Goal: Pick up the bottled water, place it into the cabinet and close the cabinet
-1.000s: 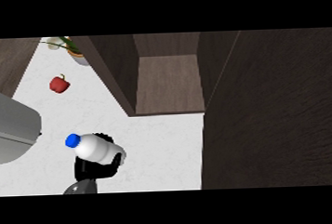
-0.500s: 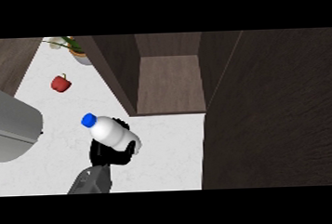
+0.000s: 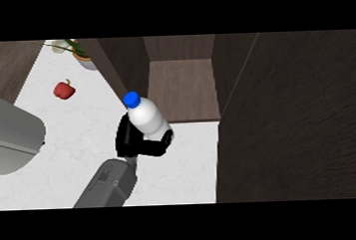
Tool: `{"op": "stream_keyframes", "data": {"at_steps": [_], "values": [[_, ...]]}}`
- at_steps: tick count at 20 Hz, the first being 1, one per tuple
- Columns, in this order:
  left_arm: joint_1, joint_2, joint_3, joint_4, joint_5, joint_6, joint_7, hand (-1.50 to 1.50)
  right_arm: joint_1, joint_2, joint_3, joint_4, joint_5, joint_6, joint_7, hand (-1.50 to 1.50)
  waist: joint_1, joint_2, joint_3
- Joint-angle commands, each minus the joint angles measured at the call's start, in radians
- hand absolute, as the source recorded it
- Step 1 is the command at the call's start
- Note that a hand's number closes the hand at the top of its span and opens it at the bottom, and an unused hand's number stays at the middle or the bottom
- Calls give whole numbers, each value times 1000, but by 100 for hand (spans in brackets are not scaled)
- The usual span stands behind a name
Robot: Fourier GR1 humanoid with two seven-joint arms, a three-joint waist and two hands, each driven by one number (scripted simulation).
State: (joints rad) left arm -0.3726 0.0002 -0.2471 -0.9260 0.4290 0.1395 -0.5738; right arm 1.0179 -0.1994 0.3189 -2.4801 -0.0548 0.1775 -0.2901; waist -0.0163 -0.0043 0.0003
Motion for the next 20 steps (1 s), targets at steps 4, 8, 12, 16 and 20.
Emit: {"op": "stream_keyframes", "data": {"at_steps": [4,8,12,16,20], "values": [[-126,0,-158,-22,70,216,56,150,-51,-2,-54,-92,-100,-11,98,-150,-5,6,-1],[-294,0,-182,51,84,337,128,150,-85,10,-61,-10,-93,0,63,-150,-15,10,0],[-407,0,-180,110,81,430,252,150,-90,3,-130,23,-132,21,18,-150,-18,8,1],[-512,0,-128,281,157,405,184,150,-98,11,-94,-23,-104,18,61,-150,-35,16,-1],[-569,0,-76,424,135,365,149,150,-6,-3,-93,-59,-100,69,-7,-150,-52,15,-1]]}}
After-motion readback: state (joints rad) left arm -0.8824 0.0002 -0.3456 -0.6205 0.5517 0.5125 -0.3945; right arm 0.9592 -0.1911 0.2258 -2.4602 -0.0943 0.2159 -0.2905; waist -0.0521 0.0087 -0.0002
